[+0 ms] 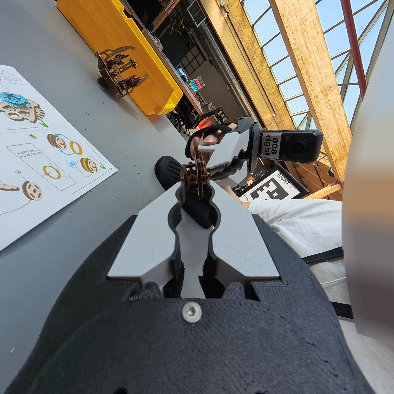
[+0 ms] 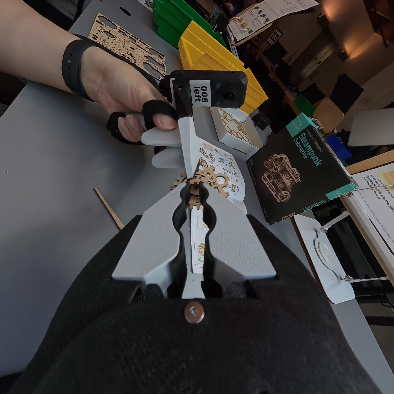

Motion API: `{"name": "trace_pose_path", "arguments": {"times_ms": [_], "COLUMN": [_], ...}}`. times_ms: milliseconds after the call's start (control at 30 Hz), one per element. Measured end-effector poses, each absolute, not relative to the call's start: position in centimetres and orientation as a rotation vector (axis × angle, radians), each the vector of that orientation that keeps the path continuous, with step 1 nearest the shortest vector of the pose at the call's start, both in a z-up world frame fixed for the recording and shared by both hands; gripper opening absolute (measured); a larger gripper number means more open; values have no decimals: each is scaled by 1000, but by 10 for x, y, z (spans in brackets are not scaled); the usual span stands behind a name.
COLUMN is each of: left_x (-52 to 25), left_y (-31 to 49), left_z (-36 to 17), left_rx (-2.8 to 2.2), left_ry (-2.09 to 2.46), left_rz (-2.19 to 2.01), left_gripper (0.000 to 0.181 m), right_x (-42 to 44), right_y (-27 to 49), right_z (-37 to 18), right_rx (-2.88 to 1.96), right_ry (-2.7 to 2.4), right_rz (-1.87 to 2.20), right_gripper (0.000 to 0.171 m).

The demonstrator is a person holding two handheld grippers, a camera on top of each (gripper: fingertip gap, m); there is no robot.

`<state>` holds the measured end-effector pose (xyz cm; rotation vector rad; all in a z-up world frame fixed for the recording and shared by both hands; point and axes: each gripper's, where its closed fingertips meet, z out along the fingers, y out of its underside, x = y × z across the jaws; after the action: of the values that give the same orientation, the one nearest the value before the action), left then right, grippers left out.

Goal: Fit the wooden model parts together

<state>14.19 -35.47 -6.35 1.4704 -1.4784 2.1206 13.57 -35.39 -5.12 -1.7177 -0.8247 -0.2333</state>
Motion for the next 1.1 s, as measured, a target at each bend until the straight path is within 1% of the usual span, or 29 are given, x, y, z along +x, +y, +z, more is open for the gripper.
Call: {"name": "trace_pose_path", "arguments": {"times_ms": [600, 1100], "left_x": [144, 144], "left_y": [-351, -355], "left_z": [-64, -69], "left_rx": [1499, 1523], "left_ry": [-1427, -1521], "left_rz": [2132, 2104], "left_gripper": [17, 17], "right_x": [139, 140], "right_y": [-350, -355], "right_z": [-52, -59], "right_rx": [-1703, -1758], "right_ry": [-822, -814], "right_rz": [-372, -303], "right_gripper": [6, 5]}}
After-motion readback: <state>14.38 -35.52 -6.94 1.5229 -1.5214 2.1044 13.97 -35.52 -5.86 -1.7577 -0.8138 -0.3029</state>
